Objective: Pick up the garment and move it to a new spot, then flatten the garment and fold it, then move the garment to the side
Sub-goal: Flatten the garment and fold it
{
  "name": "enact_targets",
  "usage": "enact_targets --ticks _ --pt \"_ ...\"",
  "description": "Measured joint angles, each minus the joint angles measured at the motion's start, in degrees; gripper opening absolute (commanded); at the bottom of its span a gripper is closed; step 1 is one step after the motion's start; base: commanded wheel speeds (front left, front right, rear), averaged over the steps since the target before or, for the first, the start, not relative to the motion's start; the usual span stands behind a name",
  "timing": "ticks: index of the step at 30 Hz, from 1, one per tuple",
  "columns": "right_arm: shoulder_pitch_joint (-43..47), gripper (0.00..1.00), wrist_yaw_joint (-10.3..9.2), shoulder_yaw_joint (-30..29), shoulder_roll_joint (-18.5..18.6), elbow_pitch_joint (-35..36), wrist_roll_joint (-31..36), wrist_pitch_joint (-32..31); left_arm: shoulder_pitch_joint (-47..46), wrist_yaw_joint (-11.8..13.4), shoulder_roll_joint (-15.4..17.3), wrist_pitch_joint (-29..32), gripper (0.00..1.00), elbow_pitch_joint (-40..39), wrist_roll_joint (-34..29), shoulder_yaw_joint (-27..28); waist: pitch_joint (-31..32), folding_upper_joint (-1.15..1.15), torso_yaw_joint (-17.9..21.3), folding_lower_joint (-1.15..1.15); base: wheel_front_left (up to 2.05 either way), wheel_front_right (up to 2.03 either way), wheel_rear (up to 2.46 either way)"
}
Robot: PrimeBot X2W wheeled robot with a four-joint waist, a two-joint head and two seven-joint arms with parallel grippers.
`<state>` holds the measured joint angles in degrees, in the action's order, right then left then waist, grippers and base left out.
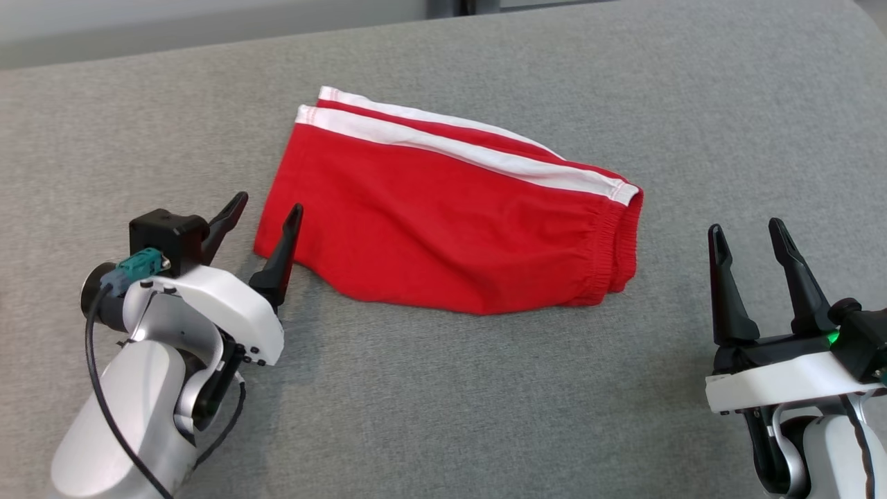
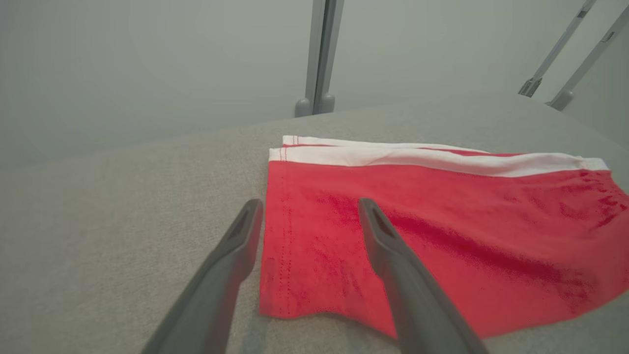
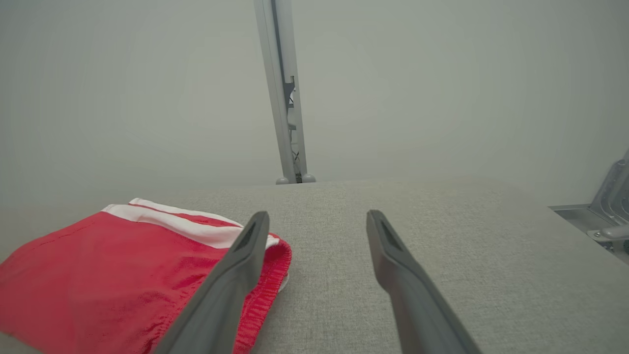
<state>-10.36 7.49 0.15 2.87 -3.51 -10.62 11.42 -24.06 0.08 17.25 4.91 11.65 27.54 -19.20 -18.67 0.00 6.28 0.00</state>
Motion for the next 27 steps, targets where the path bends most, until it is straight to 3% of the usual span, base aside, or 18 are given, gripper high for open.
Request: enact_targets --ticks 9,16,18,23,27 --pt "-0.8 1.0 0.0 -0.1 0.0 -1.5 -1.5 1.3 -5.8 -2.3 -0.1 3.2 1.0 14.7 2.0 -0.2 -3.1 0.0 3.0 0.0 0.0 0.0 0.0" --pt "-1.7 1.0 0.0 0.3 0.0 -2.5 -2.7 1.8 -8.4 -4.7 -1.5 6.2 1.0 18.8 5.0 -1.1 -3.7 0.0 3.2 0.0 0.0 0.0 0.0" --pt "-2.4 1.0 0.0 0.5 -0.1 -2.5 -3.1 2.1 -8.7 -5.6 -2.0 7.2 0.0 18.7 6.1 -1.8 -3.7 0.0 3.1 -0.01 0.0 0.0 0.0" --pt "-2.7 1.0 0.0 0.7 -0.1 -2.9 -3.3 2.3 -8.9 -6.0 -2.6 5.5 0.0 18.7 6.4 -2.3 -3.6 0.0 2.7 0.0 0.0 0.0 0.0" --pt "-2.7 1.0 0.0 0.8 -0.1 -3.3 -3.5 2.7 -7.7 -4.8 -3.3 2.4 0.0 18.5 7.0 -1.1 -3.3 0.0 2.5 0.0 0.0 0.0 0.0"
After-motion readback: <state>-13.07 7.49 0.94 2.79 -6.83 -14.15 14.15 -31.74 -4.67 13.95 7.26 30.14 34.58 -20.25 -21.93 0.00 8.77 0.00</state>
